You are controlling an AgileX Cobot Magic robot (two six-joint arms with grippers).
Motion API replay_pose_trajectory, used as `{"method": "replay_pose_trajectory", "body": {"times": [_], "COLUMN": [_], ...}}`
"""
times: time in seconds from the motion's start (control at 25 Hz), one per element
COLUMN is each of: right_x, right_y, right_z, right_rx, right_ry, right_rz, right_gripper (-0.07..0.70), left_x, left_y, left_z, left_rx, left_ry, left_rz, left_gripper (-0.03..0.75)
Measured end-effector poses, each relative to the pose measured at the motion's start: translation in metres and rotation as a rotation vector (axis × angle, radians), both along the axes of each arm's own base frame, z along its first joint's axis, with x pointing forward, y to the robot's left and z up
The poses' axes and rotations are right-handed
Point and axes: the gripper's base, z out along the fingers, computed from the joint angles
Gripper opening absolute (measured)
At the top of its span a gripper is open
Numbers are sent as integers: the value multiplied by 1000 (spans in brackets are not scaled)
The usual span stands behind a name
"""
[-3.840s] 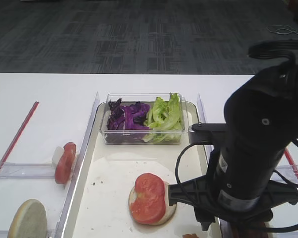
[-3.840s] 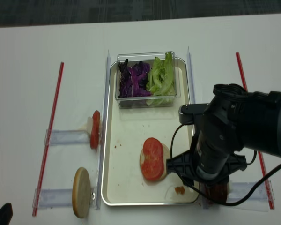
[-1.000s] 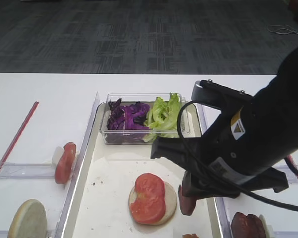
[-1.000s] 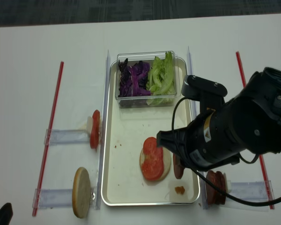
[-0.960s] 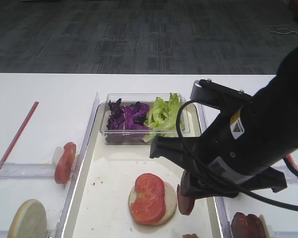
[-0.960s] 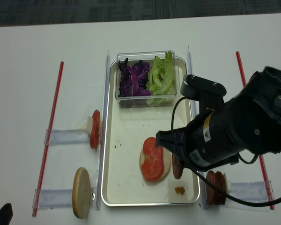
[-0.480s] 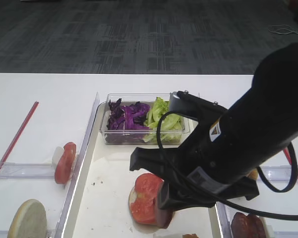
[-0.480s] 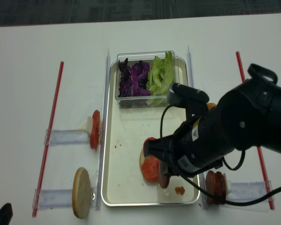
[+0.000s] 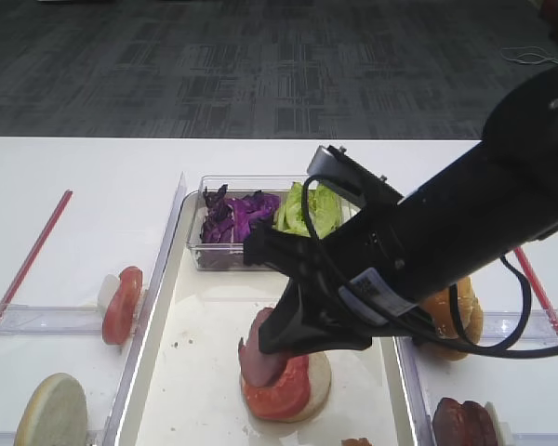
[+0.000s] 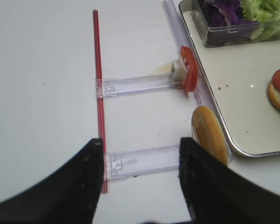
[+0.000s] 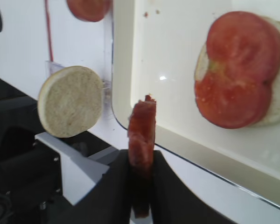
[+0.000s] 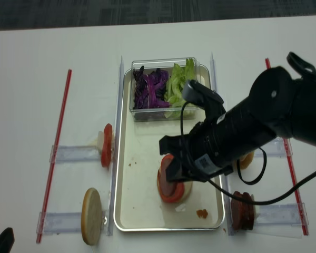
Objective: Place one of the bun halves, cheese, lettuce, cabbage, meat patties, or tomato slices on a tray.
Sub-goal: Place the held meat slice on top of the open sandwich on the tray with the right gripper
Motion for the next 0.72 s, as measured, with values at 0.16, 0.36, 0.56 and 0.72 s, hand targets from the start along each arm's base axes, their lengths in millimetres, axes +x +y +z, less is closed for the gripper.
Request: {"method": "replay_pose_trajectory", "body": {"times": [0.16,0.36,0.56,0.72], "right_x": [3,9,20,24], "right_y": [-7,-12,-6,-2], "right_z": [2,-2,-13,-20], "right_rx": [78,121,215,270], "right_ry": [-3,-12,-21,-45], "right_rz": [101,146,140,137], "right_gripper": [113,113,113,112], "left_x": [0,0,0,0], "left_y": [0,0,0,0], "left_z": [0,0,0,0], "left_rx": [1,1,1,1], "left_ry": [0,0,0,0], "left_rz": [1,1,1,1], "left_gripper": [350,350,350,350]}}
